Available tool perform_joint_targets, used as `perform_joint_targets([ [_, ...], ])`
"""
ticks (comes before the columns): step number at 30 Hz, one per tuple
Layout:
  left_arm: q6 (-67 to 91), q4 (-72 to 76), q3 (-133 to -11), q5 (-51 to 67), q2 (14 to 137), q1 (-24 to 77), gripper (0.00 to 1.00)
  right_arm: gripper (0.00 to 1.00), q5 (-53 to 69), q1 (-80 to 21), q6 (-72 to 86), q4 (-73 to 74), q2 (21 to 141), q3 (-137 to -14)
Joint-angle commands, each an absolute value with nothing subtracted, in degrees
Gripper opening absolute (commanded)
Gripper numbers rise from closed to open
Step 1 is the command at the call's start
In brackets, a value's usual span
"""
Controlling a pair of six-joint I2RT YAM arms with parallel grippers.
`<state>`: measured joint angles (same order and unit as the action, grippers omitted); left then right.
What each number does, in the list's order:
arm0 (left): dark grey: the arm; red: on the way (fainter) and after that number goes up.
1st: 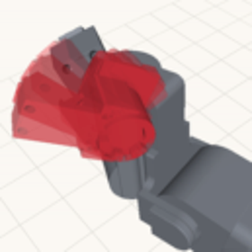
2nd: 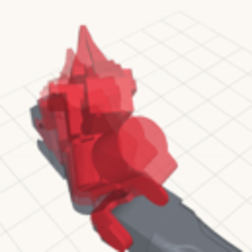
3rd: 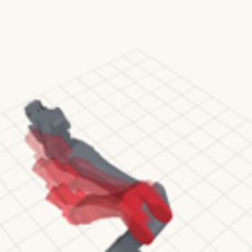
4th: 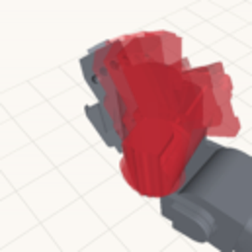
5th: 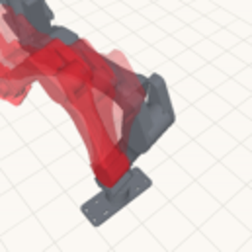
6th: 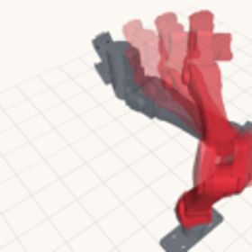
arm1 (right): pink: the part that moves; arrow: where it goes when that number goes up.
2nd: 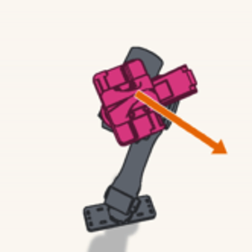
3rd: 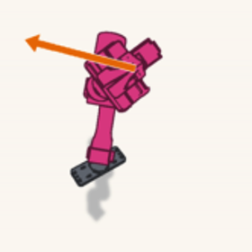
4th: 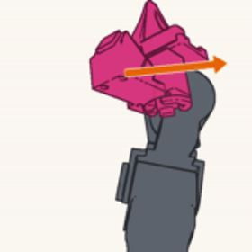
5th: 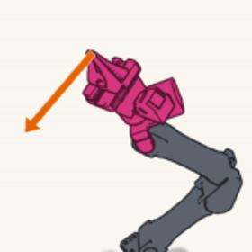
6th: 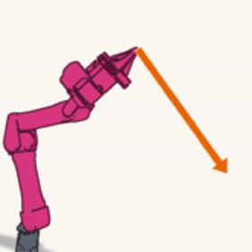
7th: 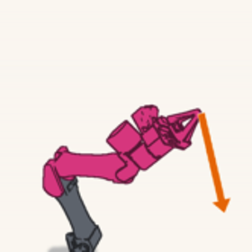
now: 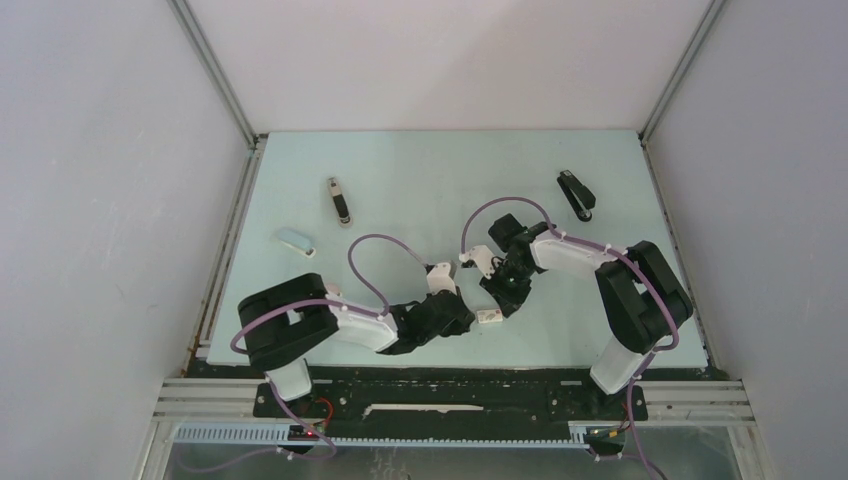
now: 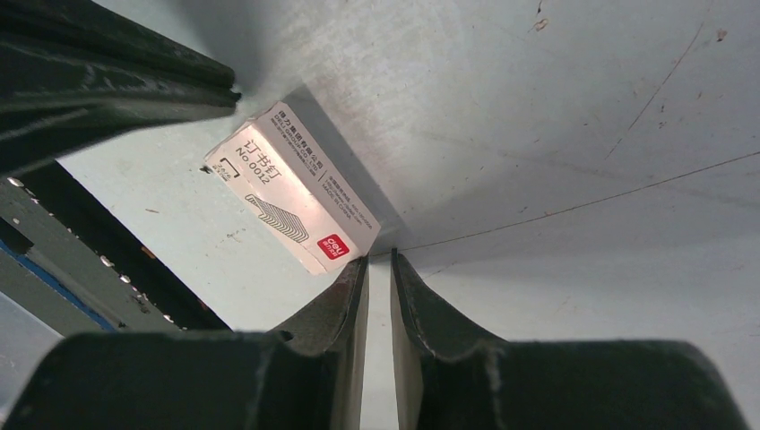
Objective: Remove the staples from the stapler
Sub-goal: Close the staple box at the center of the board.
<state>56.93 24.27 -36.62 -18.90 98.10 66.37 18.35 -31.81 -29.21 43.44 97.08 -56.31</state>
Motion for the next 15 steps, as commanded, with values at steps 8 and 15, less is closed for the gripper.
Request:
perform_joint_targets([
  [8,50.5,19.9,-31.5,-23.7,86.4,66.5,0.21,0.24,15.3,-28.3,-31.8,42.0,93.5,-56.3],
  [15,39.9,11.9,-30.9,-26.1,75.4,66.4,0.48,0.25,16.4,-21.7,-34.3,43.3,83.4,-56.4],
])
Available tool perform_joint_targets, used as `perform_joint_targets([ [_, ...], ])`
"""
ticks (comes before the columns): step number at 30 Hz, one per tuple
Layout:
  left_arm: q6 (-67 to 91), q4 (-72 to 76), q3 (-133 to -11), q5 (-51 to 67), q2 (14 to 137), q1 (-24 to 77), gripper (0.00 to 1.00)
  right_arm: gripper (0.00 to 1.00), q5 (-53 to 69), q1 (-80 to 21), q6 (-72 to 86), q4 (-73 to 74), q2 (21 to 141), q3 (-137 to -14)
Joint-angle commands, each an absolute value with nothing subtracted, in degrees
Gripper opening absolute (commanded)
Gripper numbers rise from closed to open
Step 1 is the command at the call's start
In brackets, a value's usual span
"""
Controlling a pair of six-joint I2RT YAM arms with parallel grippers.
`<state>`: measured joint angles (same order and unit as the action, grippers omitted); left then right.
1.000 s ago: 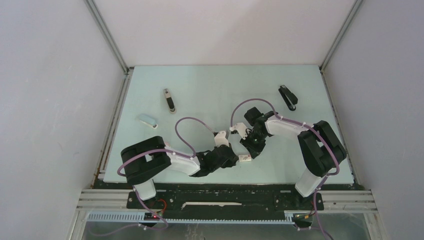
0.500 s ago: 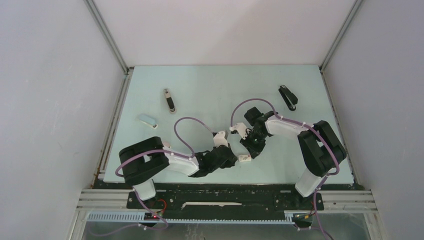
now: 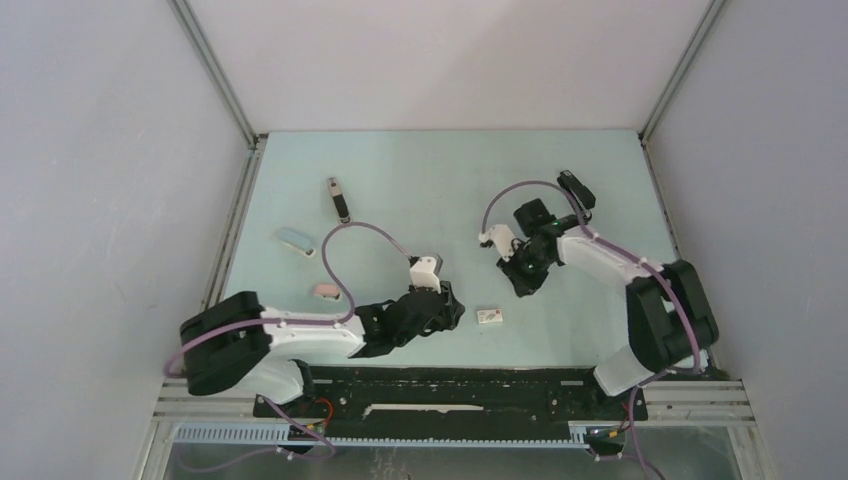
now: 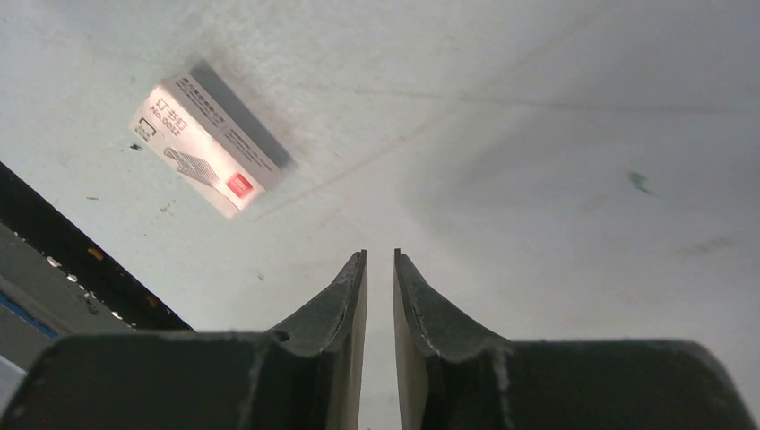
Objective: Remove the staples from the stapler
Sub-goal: Close the staple box at the center of the board, then reset both arms
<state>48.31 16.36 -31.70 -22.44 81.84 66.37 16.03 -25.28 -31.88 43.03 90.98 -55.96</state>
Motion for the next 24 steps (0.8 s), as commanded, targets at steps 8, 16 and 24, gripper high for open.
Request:
perform_joint_targets([
  [8,29.9,2.8,-29.2,-29.2,56.9,62.6,0.88,0.44,24.5,-9.1,-37.2,43.4,68.1,-56.6],
  [16,22.0,-8.7,-33.1,-16.8,35.8,50.7,1.00,0.69,35.8,-5.3,-35.9,47.6,58.4,-63.3],
  [24,9.7,-27.3,-51.2,-14.4,36.5,37.8,1.00,1.00,44.7,-2.3,-31.1,46.0,53.8,-68.2],
])
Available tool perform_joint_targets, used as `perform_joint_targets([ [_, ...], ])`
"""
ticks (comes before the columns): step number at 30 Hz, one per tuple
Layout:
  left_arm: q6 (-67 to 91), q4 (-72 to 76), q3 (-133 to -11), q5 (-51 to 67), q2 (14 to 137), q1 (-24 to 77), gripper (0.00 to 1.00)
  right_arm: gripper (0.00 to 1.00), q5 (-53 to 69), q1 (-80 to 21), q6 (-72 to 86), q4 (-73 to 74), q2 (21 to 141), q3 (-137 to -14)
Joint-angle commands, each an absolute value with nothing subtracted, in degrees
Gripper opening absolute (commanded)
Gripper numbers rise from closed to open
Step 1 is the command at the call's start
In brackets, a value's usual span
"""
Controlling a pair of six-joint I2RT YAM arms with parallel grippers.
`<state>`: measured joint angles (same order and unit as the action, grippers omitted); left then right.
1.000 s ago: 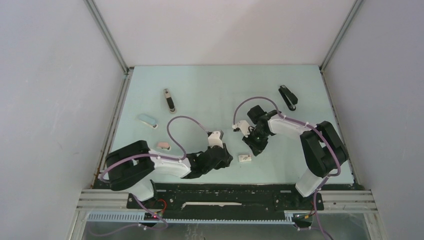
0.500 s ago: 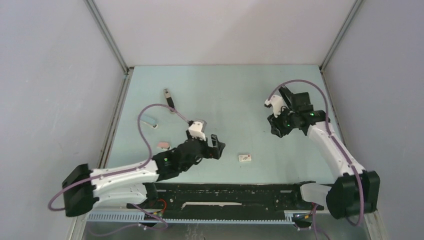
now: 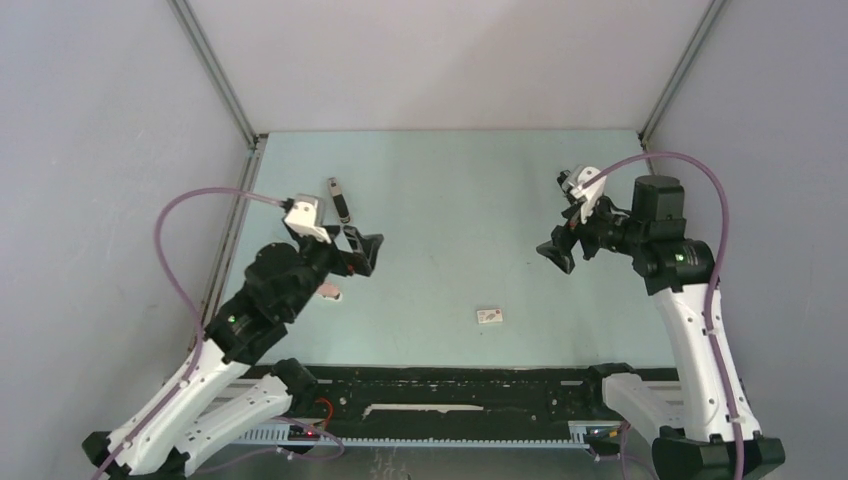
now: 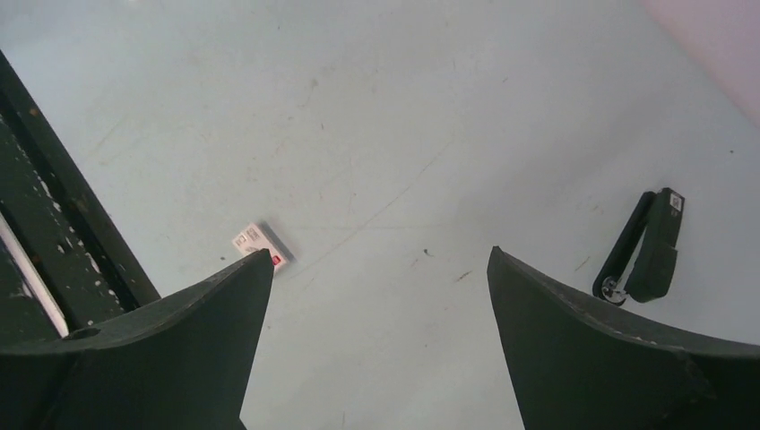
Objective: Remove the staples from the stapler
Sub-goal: Reset both arms
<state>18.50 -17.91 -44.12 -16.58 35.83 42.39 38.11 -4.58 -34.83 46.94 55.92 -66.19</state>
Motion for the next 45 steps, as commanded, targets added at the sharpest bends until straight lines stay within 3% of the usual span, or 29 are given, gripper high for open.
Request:
perform_joint_targets([
  [1,8.5,-27.9,-51.3,-14.0,36.4,35.8,1.00,1.00,44.1,-1.3,-28.8,44.5,53.3,-68.2],
  [4,5.4,-29.0,-49.3,-13.0,35.5,29.7,1.00,1.00,42.3,2.5,-18.8,38.4,51.7,-66.4],
  [8,4.2,-29.0,-44.6,-12.6,33.6,23.5,1.00,1.00,48.8,9.0,-8.2,27.4,49.6,-58.3],
  [14,5.0,-26.9,-42.8,-8.0,32.3,19.0,1.00,1.00,51.3,9.8,-7.5,21.5,43.9,-50.6],
  [45,4.2,-26.9,-42.0,-6.9,31.5,18.7,1.00,1.00,50.5,9.8,0.4,12.9,38.2,-44.0],
])
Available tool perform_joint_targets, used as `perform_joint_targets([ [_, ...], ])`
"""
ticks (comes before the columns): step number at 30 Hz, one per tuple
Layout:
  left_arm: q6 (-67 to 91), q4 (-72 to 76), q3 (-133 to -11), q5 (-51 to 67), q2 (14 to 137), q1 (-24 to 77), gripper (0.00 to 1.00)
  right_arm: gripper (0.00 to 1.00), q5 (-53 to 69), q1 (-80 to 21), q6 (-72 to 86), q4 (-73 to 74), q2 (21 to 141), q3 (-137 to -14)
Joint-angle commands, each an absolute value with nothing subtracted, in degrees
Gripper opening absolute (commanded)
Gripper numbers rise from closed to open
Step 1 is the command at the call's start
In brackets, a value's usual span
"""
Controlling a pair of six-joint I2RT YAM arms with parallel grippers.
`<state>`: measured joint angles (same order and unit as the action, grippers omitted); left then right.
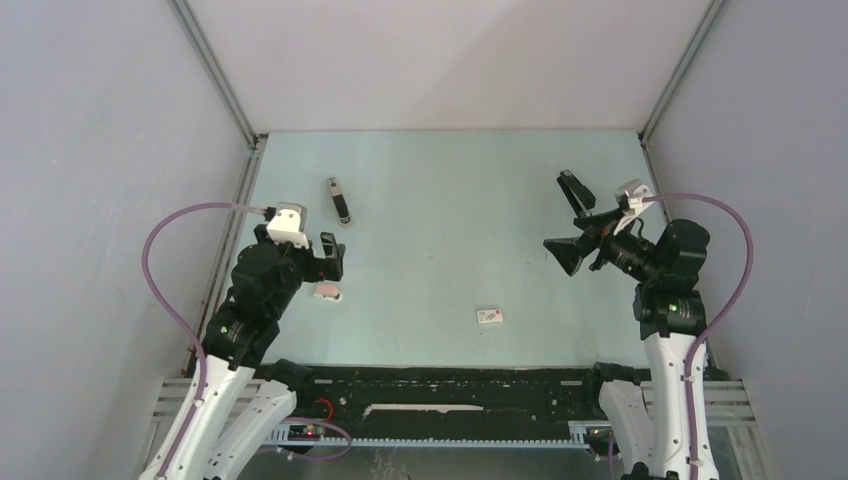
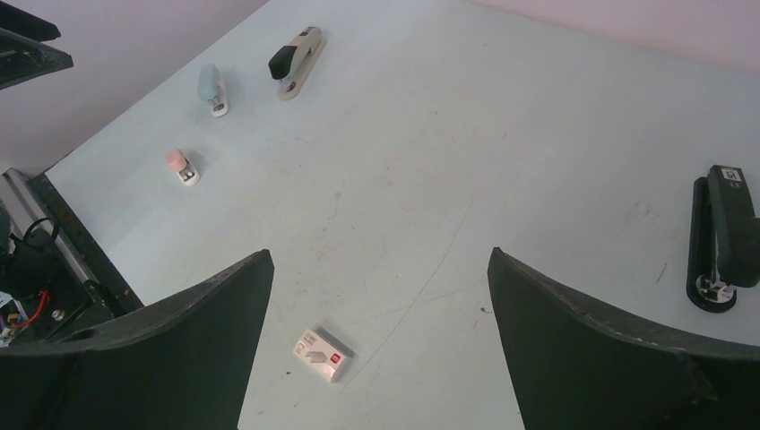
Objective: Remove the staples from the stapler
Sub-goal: Reset both arms
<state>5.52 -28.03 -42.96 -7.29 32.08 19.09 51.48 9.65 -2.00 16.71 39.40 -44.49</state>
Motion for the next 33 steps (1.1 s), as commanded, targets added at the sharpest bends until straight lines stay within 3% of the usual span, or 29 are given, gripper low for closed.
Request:
perform_joint_targets([
  [1,4.2,-26.9,-42.0,-6.8,31.5,18.6,1.00,1.00,50.0,9.8,1.9,12.1,38.0,-43.8],
  [11,4.1,-26.9,-42.1,-6.8,31.4,18.6,1.00,1.00,44.6,9.7,7.2,5.0,34.3,-40.5],
  [33,4.1,-26.9,-42.1,-7.2,31.3,18.6,1.00,1.00,43.0,9.6,9.7,4.5,35.1,-40.4],
])
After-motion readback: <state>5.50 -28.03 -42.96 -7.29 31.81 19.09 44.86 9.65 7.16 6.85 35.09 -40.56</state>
